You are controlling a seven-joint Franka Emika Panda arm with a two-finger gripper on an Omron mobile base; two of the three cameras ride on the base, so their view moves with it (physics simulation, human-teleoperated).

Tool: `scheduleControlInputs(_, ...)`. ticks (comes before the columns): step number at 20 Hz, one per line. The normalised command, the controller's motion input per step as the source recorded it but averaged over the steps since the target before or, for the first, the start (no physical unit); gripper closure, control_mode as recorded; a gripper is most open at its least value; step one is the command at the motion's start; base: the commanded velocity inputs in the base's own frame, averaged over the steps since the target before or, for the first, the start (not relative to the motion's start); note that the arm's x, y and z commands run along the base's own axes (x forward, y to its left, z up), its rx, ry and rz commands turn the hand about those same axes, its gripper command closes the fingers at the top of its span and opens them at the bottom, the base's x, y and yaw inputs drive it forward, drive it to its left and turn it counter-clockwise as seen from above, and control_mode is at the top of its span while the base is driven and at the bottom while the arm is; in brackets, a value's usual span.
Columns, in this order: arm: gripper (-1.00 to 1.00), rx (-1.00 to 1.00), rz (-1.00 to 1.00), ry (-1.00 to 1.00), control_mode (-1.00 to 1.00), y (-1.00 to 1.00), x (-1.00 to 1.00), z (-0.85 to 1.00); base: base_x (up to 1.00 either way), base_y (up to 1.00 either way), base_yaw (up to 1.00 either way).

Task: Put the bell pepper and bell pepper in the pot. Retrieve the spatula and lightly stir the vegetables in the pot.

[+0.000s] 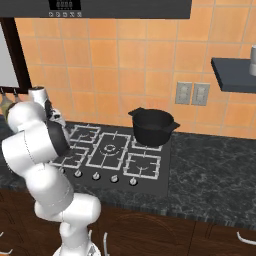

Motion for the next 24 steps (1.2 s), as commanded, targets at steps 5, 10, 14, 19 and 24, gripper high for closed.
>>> scheduleControlInputs(5,-1.0,-0.02,-0.12,0.0,-1.0,0.84,0.01,-0.27,0.0,0.0,0.0)
scheduleControlInputs(10,-1.0,0.0,0.0,0.0,-1.0,0.09,0.03,-0.02,0.0,0.0,0.0)
scheduleControlInputs(14,-1.0,0.0,-0.05,0.0,-1.0,0.69,0.07,-0.27,0.0,0.0,0.0)
scheduleControlInputs(19,-1.0,0.04,-0.15,-0.08,-1.0,0.64,0.08,-0.26,0.0,0.0,0.0)
scheduleControlInputs(24,-1.0,0.02,-0.17,-0.06,-1.0,0.44,0.19,-0.08,0.0,0.0,0.0)
